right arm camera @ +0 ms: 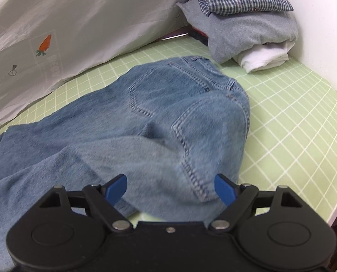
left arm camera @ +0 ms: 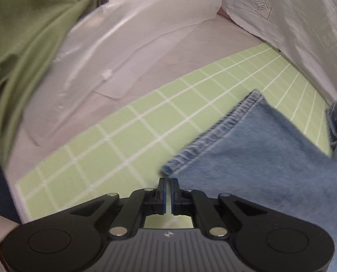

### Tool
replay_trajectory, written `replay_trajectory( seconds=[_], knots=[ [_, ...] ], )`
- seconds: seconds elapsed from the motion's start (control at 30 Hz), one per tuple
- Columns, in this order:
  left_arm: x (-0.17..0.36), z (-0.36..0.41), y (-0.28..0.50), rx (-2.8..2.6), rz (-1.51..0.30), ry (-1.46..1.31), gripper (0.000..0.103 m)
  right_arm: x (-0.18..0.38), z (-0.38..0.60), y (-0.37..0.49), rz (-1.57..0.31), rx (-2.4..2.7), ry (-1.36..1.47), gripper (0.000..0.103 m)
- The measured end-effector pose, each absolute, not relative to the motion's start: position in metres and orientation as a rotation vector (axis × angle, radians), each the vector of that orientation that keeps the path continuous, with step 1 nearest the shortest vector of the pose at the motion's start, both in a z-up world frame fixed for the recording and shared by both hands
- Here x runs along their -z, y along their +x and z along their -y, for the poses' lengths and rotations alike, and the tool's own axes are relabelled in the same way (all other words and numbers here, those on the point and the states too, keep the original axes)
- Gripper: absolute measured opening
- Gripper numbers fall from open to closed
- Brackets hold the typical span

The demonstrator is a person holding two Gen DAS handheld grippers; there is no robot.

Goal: Fold clothes
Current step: 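Grasp the leg hem with the left gripper and pull it straight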

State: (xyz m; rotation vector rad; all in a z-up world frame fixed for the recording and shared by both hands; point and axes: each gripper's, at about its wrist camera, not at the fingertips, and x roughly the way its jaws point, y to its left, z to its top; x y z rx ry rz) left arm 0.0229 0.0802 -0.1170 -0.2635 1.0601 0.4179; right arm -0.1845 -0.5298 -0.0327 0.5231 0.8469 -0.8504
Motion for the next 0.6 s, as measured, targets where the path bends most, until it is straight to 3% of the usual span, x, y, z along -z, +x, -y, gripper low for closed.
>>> replay_trajectory(
  seconds=[0.3, 0.43, 0.5, 0.6],
  knots=[
    [0.104, -0.122, 0.015, -0.3, -1.044, -0.333, 0.001, 0.038, 0.48, -0.176, -0.882, 0.838, 0.517, 0.085],
    [0.104, -0.097, 0.026, -0.171, -1.039, -0.337, 0.024, 0.036, 0.451, -0.165, -0.913, 0.789, 0.47, 0.085],
    [0.109, -0.081, 0.036, -0.13, -1.043, -0.332, 0.028, 0.032, 0.436, -0.161, -0.919, 0.768, 0.417, 0.085],
    [0.114, -0.068, 0.044, -0.122, -1.046, -0.321, 0.044, 0.025, 0.422, -0.164, -0.921, 0.761, 0.356, 0.085]
  ],
)
